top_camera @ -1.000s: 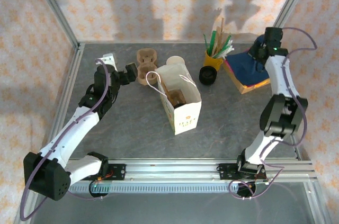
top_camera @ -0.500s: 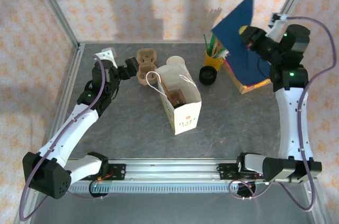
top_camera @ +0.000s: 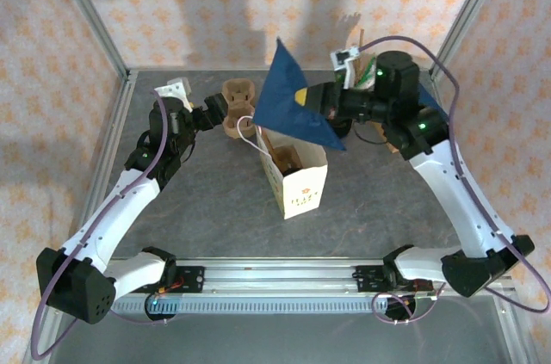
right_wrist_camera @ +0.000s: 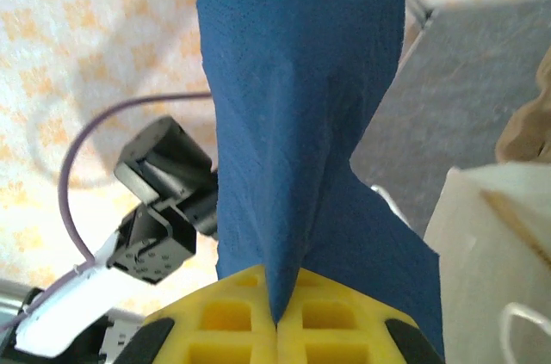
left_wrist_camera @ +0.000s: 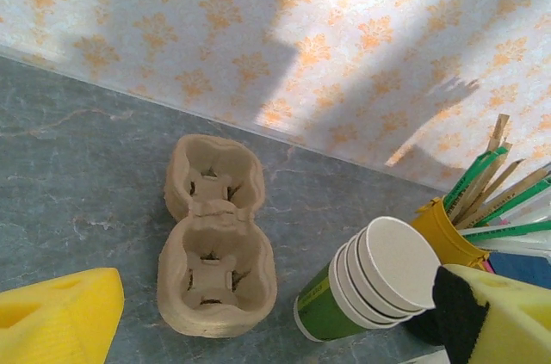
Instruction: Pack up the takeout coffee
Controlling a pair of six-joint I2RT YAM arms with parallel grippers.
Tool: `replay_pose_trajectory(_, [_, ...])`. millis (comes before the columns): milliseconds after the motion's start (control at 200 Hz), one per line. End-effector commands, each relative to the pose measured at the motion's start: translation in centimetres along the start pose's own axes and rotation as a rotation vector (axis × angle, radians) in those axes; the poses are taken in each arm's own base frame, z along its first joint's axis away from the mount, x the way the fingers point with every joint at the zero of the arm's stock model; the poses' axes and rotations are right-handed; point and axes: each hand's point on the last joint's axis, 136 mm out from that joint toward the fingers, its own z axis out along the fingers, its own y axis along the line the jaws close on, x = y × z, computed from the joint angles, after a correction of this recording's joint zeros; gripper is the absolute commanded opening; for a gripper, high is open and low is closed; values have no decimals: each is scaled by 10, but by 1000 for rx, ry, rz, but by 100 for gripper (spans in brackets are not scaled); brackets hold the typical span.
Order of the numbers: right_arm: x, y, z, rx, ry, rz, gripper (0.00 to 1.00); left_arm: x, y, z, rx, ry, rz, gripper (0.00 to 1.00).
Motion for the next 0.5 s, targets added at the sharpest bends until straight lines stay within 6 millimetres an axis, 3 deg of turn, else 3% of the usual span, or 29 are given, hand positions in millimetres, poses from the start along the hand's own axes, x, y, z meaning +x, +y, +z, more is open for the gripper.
replay_pose_trajectory(0, [7, -4, 9, 57, 8, -24, 0, -4, -2, -8, 18, 1, -22, 93])
replay_pose_trajectory(230, [17, -50, 30, 289, -6, -18, 0, -1, -2, -6, 28, 5, -32, 93])
replay_pose_trajectory(375, [38, -64, 48, 372, 92, -79, 0, 3, -1, -2, 26, 14, -29, 93])
replay_pose_trajectory(496, [53, -95, 50, 539, 181, -156, 0, 6, 1, 2, 19, 22, -23, 93])
